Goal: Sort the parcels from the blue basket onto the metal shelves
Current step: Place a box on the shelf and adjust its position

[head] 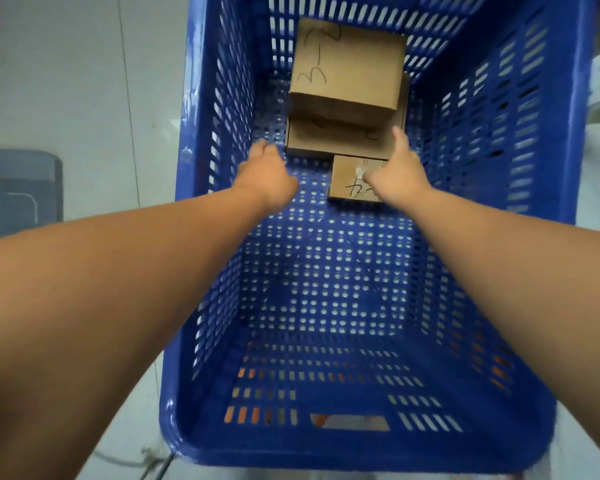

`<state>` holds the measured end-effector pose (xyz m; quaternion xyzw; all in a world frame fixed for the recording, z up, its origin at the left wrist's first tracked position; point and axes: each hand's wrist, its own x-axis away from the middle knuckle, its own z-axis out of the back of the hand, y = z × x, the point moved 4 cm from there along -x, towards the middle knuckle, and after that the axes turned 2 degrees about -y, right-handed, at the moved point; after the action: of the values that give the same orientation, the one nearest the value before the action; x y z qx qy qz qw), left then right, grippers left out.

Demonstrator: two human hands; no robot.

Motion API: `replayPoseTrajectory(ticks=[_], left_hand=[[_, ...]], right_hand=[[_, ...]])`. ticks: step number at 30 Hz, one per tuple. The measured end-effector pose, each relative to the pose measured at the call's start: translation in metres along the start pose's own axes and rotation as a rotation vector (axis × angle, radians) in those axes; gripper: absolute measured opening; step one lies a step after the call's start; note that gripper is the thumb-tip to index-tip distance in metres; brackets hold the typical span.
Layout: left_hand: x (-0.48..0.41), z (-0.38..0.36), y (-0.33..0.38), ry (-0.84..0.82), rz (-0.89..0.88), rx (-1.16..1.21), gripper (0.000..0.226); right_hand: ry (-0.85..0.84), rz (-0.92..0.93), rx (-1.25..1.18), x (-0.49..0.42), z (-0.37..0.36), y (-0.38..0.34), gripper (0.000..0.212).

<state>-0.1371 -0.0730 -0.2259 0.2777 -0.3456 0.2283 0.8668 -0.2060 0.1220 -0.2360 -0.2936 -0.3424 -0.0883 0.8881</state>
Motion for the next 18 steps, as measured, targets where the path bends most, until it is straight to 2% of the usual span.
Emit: replayPoseTrajectory(ticks=[4, 8, 12, 16, 18], left_hand=[[-0.028, 0.008, -0.001, 0.115, -0.036, 0.188, 0.069], [-0.053, 0.022, 0.010, 0.183, -0.009, 0.555, 0.060], [-0.080, 0.034, 0.025, 0.147, 0.004, 0.586, 0.062], [-0.090, 0.041, 0.046, 0.043, 0.003, 0.665, 0.064], [-0.089, 0.043, 0.050, -0.017, 0.011, 0.686, 0.052]], right_hand=[[0.088, -0.114, -0.312, -0.031, 0.006, -0.002, 0.083], [0.122, -0.192, -0.541, -0.051, 0.023, -0.002, 0.087], [0.101, -0.085, -0.498, -0.063, 0.033, -0.013, 0.098], [0.018, -0.062, -0.551, -0.070, 0.034, -0.023, 0.095], [-0.021, -0.070, -0.599, -0.070, 0.030, -0.029, 0.089]])
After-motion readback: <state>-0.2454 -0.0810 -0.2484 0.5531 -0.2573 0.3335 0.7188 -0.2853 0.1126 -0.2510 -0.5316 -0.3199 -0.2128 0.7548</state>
